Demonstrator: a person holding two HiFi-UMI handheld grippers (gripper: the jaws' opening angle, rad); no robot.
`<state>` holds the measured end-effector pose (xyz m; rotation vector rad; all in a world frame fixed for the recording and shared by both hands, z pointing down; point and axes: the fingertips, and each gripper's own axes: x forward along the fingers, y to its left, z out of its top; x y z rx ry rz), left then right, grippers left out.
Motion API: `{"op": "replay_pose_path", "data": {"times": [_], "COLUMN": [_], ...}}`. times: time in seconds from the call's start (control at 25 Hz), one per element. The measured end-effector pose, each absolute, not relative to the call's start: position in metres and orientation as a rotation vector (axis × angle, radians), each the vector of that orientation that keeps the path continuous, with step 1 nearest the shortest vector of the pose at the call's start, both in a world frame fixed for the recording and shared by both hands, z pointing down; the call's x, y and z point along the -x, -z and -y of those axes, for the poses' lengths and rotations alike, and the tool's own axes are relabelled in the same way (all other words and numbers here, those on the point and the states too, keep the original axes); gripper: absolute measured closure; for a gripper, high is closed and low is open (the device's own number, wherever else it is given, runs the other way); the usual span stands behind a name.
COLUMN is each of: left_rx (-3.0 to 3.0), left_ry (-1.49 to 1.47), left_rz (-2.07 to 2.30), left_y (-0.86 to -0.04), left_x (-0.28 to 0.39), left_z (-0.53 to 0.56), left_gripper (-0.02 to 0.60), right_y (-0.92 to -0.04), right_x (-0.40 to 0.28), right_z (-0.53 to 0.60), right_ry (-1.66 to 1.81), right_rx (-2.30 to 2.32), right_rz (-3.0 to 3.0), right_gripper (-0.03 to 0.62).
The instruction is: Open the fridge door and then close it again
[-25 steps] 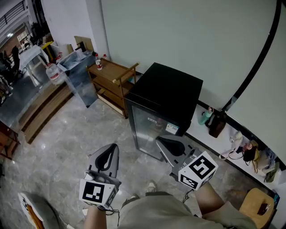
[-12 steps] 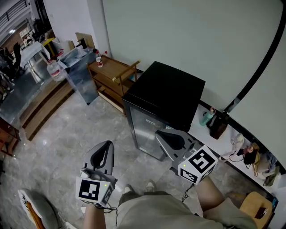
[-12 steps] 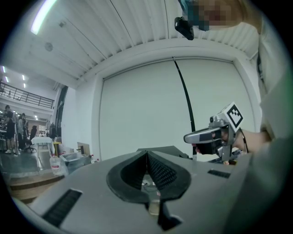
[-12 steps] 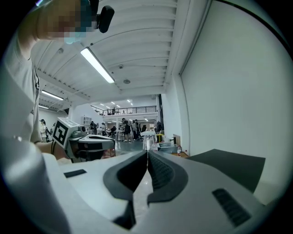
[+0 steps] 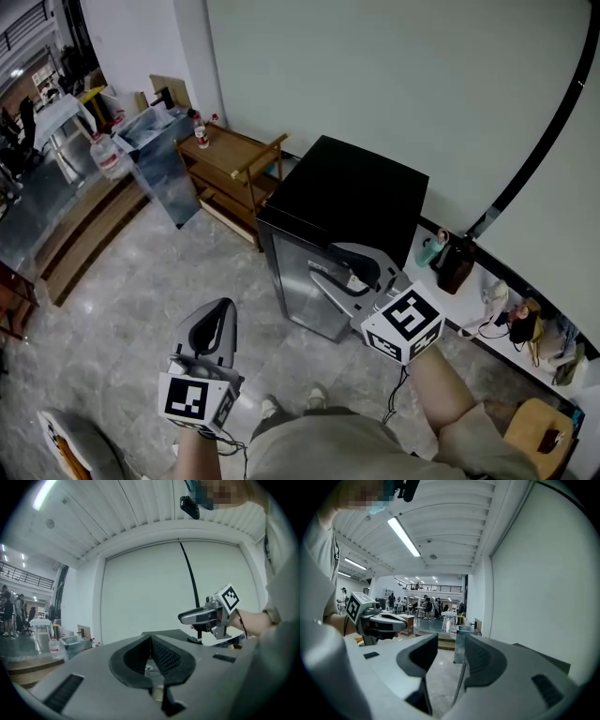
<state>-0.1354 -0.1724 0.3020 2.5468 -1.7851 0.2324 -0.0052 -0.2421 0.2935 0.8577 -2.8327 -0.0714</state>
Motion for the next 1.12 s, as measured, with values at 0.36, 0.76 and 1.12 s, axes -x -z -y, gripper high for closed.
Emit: {"op": "replay_pose_path", "data": {"times": [0.36, 0.76, 1.12], "left_rx": [-2.562, -2.548, -2.542], "left_ry": [-0.227, -0.226, -0.216], "left_rz": [1.757, 1.744, 1.711], "left_y": [-0.305, -0.316, -0.328], "left_x": [0.158, 0.192, 0.208], "left_z": [0.201, 0.235, 0.266], "left_gripper": [0.574, 0.574, 0.574], "right_y": [-0.305, -0.349, -0.383], "right_x": [0.056, 0.107, 0.132], "right_z": [0.293, 0.352, 0.394], "right_ry": [0.13, 0.08, 0.055], "right_rx": [-0.729, -0.638, -0.618], "right_rz": [2.755, 2.649, 2.554], "right_gripper": [0.374, 0.356, 0.356]}}
